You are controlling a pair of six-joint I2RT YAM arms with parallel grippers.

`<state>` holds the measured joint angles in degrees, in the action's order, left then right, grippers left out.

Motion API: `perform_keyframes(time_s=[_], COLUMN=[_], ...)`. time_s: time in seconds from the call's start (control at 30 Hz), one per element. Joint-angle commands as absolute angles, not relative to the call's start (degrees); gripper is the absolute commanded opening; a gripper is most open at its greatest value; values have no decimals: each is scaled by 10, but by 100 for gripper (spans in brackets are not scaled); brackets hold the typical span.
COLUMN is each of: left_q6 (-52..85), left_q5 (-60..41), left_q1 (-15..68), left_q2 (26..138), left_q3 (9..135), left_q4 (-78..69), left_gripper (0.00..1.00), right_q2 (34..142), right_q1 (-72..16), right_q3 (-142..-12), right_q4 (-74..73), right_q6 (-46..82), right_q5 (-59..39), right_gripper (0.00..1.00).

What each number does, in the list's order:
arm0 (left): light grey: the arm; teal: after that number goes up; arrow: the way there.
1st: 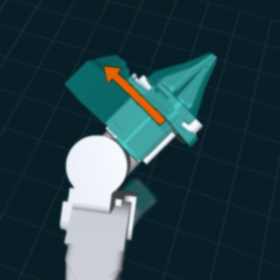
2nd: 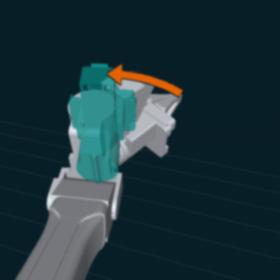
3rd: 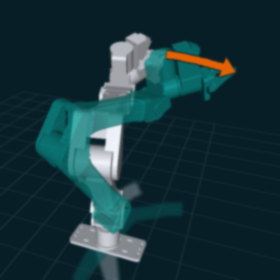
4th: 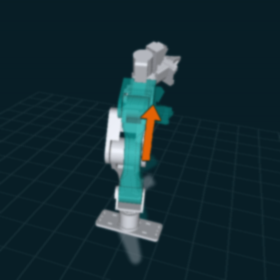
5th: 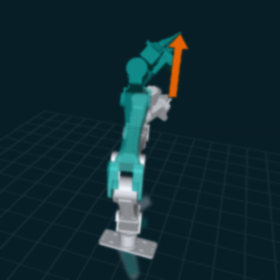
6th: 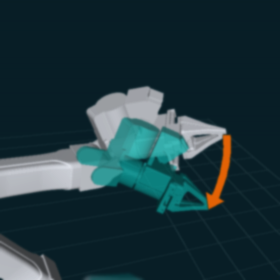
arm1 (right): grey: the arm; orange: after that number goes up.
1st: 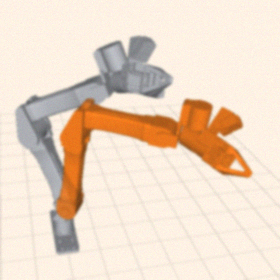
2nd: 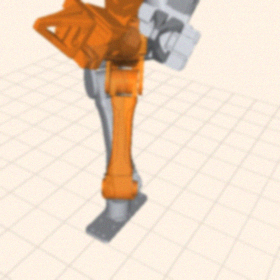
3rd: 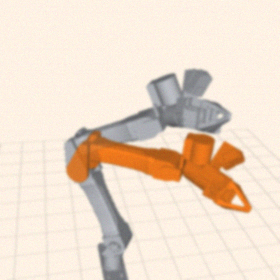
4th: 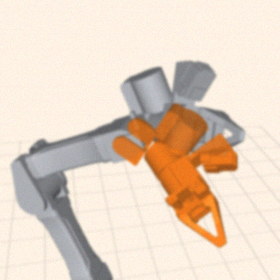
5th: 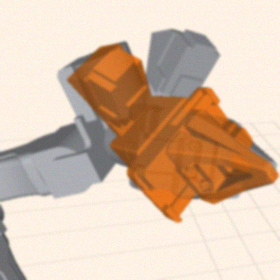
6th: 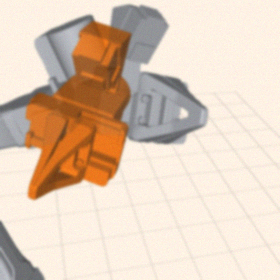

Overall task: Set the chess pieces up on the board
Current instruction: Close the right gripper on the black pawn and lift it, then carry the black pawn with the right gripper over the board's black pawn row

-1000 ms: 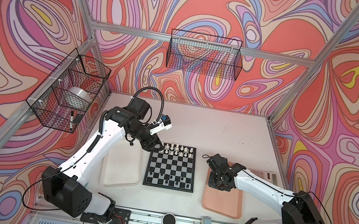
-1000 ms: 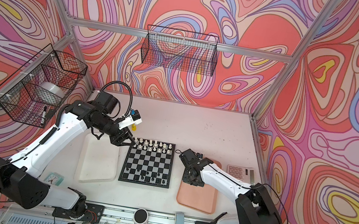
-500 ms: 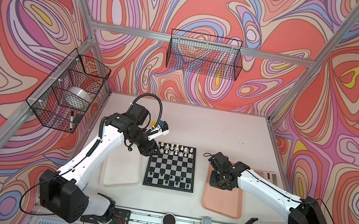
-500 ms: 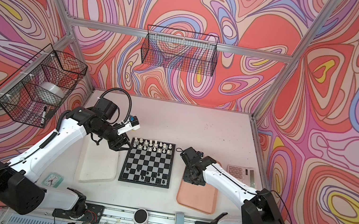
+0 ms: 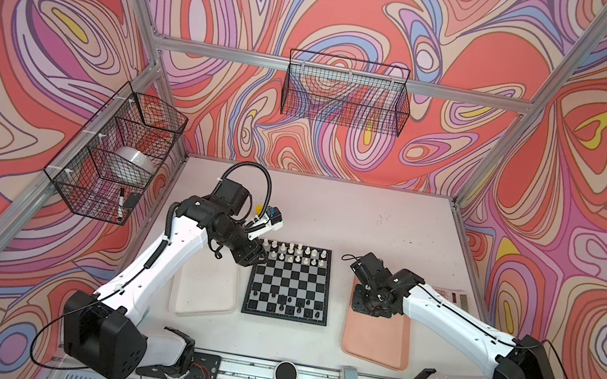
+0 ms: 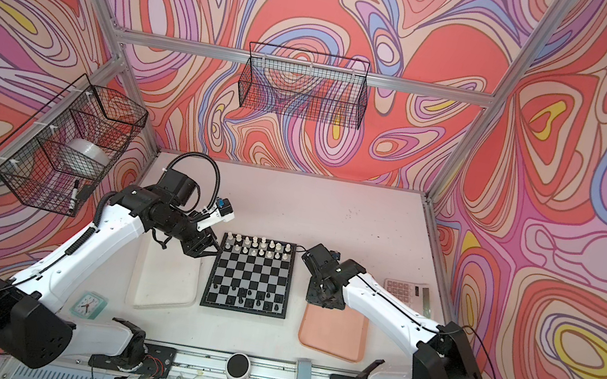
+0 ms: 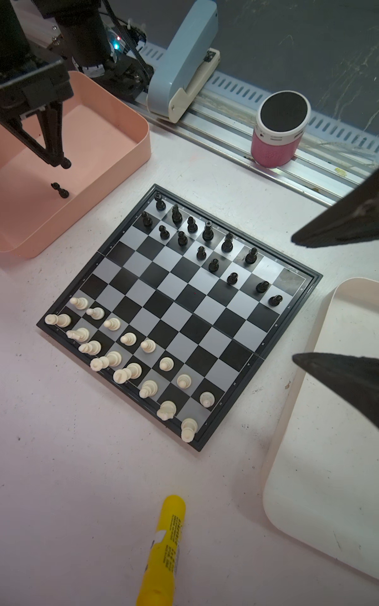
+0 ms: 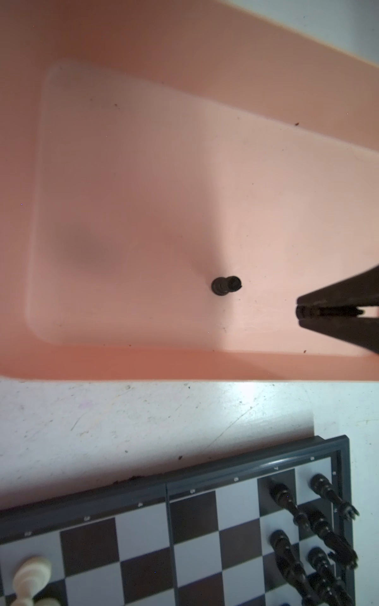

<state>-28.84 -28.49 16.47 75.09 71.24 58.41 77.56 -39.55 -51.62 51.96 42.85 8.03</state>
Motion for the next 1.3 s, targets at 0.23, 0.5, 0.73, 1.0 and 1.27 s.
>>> perform_keyframes(time_s=[0.23, 0.5, 0.73, 1.0, 1.27], left_q6=[-279, -262, -267, -268, -294], left_q5=[-291, -308, -297, -314, -327], left_q1=[149, 101, 72, 37, -14], left_q2=[738, 724, 701, 679, 656], left_q3=[707, 698, 687, 673, 645], left_q4=[577, 563, 562, 579, 604], left_gripper=[53, 53, 54, 54, 53], right_q2=[793, 849, 922, 1011, 1086], right_q1=[-429, -474, -527, -587, -632], right_q3=[-581, -667, -760, -861, -923], right_q4=[553, 561, 554, 551, 542], right_q6=[424, 420, 414, 405, 405], right_q5=[93, 102, 94, 81, 67], right_gripper=[6, 6, 7, 6, 7])
